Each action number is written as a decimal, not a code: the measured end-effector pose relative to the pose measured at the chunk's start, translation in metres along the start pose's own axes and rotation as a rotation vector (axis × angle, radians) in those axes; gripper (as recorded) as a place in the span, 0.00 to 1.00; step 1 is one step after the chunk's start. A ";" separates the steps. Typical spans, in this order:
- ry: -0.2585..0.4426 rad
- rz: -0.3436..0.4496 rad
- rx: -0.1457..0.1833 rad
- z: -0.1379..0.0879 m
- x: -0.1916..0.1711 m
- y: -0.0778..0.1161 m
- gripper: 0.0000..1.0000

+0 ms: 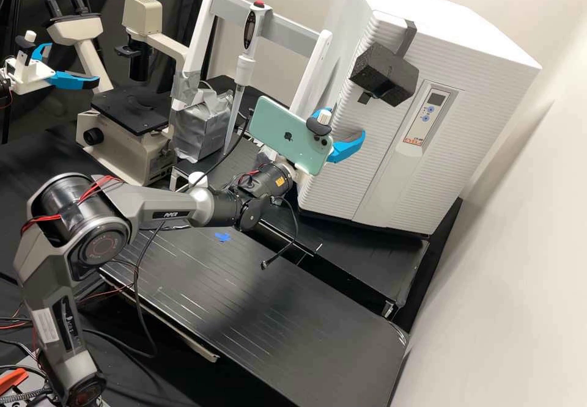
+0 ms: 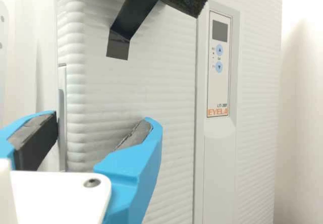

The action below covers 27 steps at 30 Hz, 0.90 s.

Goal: Open the door

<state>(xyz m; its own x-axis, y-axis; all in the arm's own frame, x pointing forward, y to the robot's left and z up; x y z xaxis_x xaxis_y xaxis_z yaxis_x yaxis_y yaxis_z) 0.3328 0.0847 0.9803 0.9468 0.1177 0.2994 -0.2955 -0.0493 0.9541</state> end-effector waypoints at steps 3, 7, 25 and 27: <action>0.010 0.000 -0.006 0.001 -0.002 0.003 0.00; 0.008 0.001 -0.007 0.006 -0.004 0.008 0.00; 0.033 0.003 -0.018 0.008 -0.009 0.005 0.00; 0.041 0.006 -0.021 0.009 -0.010 0.005 0.00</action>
<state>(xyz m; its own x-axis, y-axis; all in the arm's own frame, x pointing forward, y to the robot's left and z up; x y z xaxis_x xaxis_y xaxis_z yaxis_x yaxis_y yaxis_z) 0.3232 0.0740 0.9820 0.9394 0.1576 0.3045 -0.3038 -0.0293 0.9523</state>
